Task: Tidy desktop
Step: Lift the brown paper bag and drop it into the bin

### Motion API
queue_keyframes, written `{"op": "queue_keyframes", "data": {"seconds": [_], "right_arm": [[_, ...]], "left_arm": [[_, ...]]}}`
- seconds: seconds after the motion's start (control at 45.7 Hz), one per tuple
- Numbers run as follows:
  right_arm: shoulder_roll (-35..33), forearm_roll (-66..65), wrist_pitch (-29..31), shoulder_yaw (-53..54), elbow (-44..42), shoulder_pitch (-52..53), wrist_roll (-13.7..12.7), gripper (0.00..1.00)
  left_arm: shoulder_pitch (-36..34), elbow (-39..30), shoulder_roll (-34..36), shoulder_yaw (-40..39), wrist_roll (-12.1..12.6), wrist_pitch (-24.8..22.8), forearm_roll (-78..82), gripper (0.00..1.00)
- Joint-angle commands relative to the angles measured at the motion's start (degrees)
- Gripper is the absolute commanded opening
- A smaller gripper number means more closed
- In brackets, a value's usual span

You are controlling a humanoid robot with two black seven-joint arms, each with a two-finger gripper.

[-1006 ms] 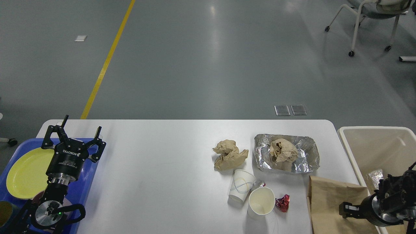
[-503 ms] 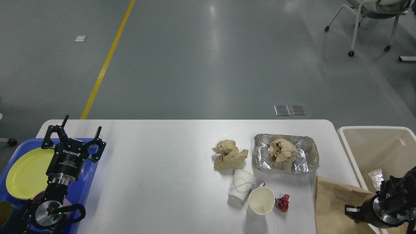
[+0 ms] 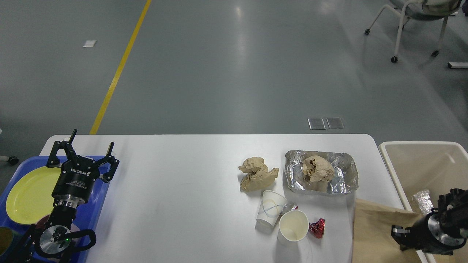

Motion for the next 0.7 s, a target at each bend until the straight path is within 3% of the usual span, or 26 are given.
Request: {"op": "queue_keyframes", "data": {"seconds": [0.0,0.262,0.415,0.678], "right_arm": [[-2.34,0.18,8.84,-4.46,5.02,12.34,-0.05,0.0],[-2.16,7.99,21.59,-17.82,10.64,39.85,-0.13,0.0],[-0.76,9.32,32.49,-22.13,12.93,55.33,-0.22,0.0],[-0.84,10.11,31.97,-23.45,13.46,58.86,-0.22,0.0]], "left_arm": [[0.0,0.0,0.0,0.0,0.01,0.0,0.0,0.96],[0.0,0.0,0.0,0.0,0.01,0.0,0.0,0.96],[0.0,0.0,0.0,0.0,0.1,0.0,0.0,0.96],[0.0,0.0,0.0,0.0,0.1,0.0,0.0,0.96]]}}
